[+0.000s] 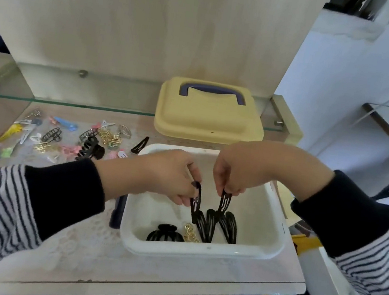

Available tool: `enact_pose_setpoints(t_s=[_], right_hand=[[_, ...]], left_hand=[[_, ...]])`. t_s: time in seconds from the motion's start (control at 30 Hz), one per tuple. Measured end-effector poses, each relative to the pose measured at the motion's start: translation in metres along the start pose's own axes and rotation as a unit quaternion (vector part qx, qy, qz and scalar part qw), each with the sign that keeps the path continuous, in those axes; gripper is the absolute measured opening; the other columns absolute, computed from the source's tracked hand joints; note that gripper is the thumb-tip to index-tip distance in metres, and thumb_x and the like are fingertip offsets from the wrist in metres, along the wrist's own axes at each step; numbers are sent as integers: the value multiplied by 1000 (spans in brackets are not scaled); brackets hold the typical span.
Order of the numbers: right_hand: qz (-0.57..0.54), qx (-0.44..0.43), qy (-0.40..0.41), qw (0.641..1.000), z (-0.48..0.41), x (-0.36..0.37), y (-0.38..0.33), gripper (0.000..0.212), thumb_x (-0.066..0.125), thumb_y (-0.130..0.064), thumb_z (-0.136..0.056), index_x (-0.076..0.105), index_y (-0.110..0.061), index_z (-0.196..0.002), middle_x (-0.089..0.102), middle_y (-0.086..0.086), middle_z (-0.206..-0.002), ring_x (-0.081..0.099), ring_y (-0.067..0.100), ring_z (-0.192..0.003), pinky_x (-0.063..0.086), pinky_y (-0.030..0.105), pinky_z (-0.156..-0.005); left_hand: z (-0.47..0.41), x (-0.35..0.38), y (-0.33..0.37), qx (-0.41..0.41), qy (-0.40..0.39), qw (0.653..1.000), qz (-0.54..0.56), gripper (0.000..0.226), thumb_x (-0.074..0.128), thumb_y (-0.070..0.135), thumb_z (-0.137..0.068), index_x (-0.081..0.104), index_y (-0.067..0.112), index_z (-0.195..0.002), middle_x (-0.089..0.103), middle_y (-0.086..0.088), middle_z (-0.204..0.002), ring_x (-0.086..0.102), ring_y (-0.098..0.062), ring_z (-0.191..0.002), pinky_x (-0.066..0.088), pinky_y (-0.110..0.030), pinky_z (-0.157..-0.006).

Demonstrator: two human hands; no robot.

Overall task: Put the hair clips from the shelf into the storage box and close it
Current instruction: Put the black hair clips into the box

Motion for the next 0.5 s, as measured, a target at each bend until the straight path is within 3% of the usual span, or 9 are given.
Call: enact_pose_setpoints(t_s=[0.17, 0.27, 0.4, 0.5], right_hand=[[10, -8, -54, 998, -12, 15, 3, 23, 53, -4, -88, 72, -14, -96, 62, -5, -72, 59, 9, -66, 43, 14, -53], [12, -10, -92, 996, -18, 24, 4, 23, 51, 1, -89, 69, -9, -98, 59, -1, -72, 57, 13, -68, 42, 15, -51], [-1, -34, -125, 992, -23, 33, 3, 20, 49, 5, -89, 61, -11, -90, 52, -3, -69, 52, 10, -61, 43, 17, -53], [6, -37, -134, 990, -29, 38, 4, 22, 48, 4, -90, 66, -3, -101, 52, -2, -68, 51, 11, -61, 45, 19, -59]], left_hand=[[-20, 15, -11, -58, -35, 997, 22, 15, 63, 6, -90, 51, 12, -96, 67, -12, -83, 67, -18, -74, 57, -27, -79], [-30, 21, -12, -62, -44, 997, 17, 15, 62, 4, -89, 50, 12, -93, 66, -15, -91, 71, -26, -88, 57, -30, -83], [-42, 28, -15, -63, -70, 995, 10, 26, 61, 2, -89, 52, 4, -112, 66, -20, -109, 70, -27, -94, 57, -32, -86], [-49, 34, -14, -60, -88, 994, -7, 31, 61, 0, -88, 54, -2, -119, 67, -22, -111, 69, -22, -84, 58, -29, -82]])
Point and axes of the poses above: each hand's wrist, its own z-axis away from the middle knuckle, its own x-axis out of the palm, y = z × x, the point moved 4 cm from there along -z, towards the middle knuckle
